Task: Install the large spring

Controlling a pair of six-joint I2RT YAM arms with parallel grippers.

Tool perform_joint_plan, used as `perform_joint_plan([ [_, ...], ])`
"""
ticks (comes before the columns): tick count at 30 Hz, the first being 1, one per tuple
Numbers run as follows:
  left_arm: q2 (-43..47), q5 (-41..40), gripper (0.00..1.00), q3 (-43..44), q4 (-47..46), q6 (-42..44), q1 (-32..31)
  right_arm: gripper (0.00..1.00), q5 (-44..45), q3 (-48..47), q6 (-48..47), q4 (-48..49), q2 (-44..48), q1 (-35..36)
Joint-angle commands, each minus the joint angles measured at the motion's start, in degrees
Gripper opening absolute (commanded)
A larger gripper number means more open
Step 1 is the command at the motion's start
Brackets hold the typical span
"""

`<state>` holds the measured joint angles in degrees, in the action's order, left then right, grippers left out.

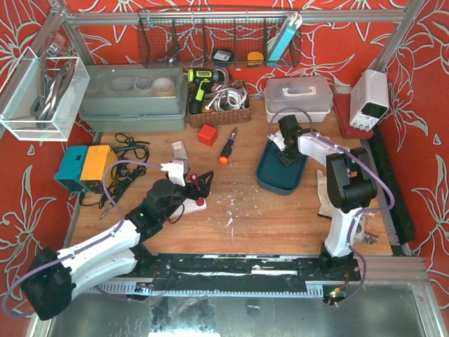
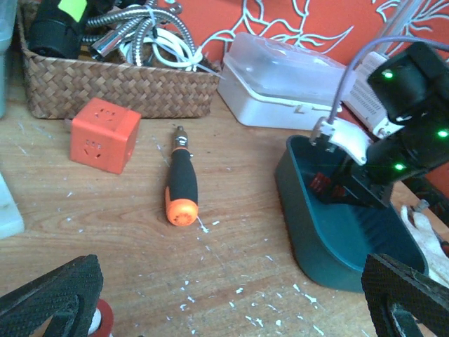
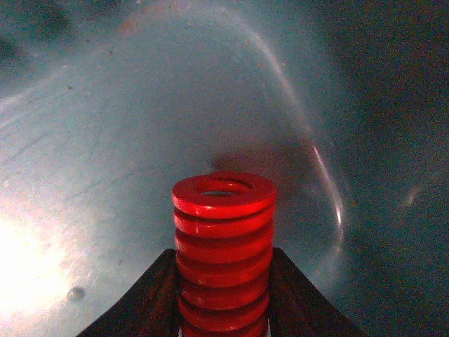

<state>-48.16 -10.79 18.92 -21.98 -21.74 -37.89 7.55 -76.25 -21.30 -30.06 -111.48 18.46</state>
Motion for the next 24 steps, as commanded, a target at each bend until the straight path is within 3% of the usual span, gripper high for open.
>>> perform_joint_plan([
  [1,0.87,-3.47,1.0,-0.04,0.72,-0.74,-0.27,0.13,-0.27,3.59,5.63,3.09,6.64,1.65],
  [9,0.91,-1.22,1.0,-1.36,-2.68,-2.22,-0.31,0.12,2.61,14.69,13.83,13.95,22.63,9.77],
  [16,0.02,6.62,0.82,2.79,1.14,-8.43,-0.09,0.12,-8.07,24.93,18.6,27.58,37.54,17.8],
  [24,-3.43,13.58,0.69,10.72,9.24,-11.07,0.01,0.11,-11.21,35.21,16.6,38.29,45.49,27.71],
])
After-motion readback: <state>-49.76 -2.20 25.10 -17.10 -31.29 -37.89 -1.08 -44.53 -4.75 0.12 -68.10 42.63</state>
